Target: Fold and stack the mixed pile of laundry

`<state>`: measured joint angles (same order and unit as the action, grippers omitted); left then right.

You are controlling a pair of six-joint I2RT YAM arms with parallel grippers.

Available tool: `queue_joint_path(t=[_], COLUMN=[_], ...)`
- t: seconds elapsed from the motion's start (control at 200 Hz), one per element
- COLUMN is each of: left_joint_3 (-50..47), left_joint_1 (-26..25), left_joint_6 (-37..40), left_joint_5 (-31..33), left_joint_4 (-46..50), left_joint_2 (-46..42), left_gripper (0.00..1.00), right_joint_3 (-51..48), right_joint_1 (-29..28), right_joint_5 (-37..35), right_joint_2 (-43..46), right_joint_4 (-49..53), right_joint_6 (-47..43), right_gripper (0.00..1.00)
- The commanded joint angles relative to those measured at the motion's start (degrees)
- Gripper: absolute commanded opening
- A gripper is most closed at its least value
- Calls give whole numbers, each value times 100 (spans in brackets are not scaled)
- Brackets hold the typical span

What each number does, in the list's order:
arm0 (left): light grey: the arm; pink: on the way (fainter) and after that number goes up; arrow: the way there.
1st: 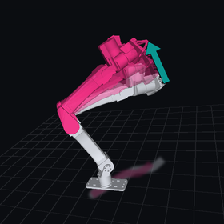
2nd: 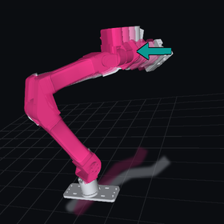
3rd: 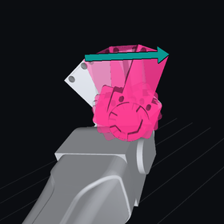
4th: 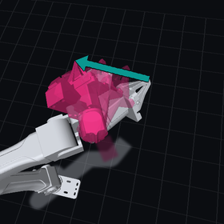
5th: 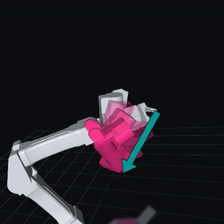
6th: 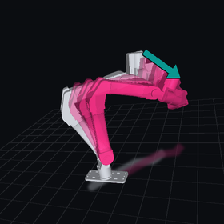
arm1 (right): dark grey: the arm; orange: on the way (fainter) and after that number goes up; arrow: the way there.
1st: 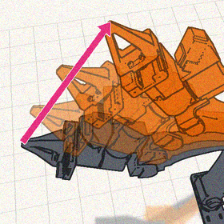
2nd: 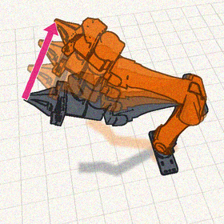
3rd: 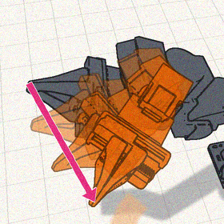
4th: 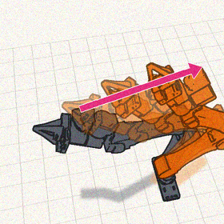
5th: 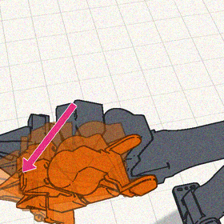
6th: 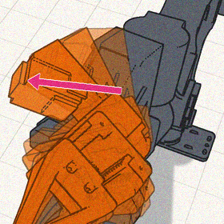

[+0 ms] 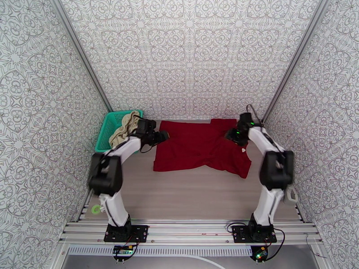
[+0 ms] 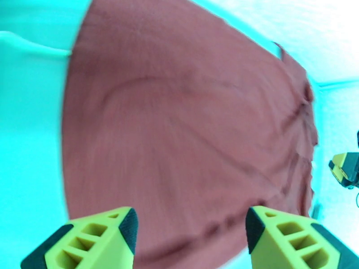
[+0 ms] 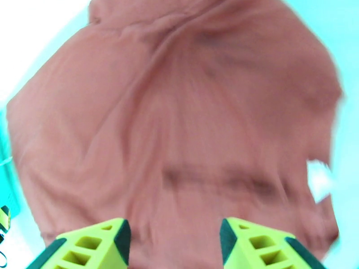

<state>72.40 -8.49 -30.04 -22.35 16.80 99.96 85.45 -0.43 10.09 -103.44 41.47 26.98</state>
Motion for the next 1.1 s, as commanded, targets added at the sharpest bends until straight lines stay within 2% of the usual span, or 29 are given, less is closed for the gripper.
queue_joint_path(t=[0.0,0.24,0.39,0.455,0.515,0.6,0.665,0.745,0.79,0.995,1.095], left_joint_3=[-1082,-2409,-2620,-2585,-2547,-2567,-2499,-2442,-2433,-2723,-2905], left_joint_1=[134,236,110,27,-10,1,13,56,114,373,417], left_joint_6=[311,-13,-361,-487,-585,-753,-775,-793,-801,-526,-341], left_joint_5=[399,198,-272,-344,-333,-355,-396,-508,-524,-622,-509], left_joint_4=[446,-27,-821,-1066,-1241,-1571,-1677,-1777,-1800,-1689,-1123], left_joint_2=[-534,-893,-470,-280,-204,-261,-337,-509,-654,-1779,-2439], left_gripper=[69,74,74,67,54,29,15,0,0,0,0], right_joint_3=[-1197,-2679,-2876,-2706,-2503,-2229,-1977,-1749,-1670,-1992,-2504], right_joint_1=[79,148,201,201,201,210,216,237,273,487,598], right_joint_5=[-638,-1165,-1164,-1174,-1227,-1259,-1281,-1265,-1164,-753,-568], right_joint_2=[647,1309,1037,797,705,728,750,839,971,2033,2891], right_joint_4=[42,377,54,6,5,38,124,240,280,427,422], right_joint_6=[-70,-88,-172,-210,-227,-296,-349,-360,-346,-6,356], right_gripper=[59,61,61,57,50,33,19,6,0,0,0])
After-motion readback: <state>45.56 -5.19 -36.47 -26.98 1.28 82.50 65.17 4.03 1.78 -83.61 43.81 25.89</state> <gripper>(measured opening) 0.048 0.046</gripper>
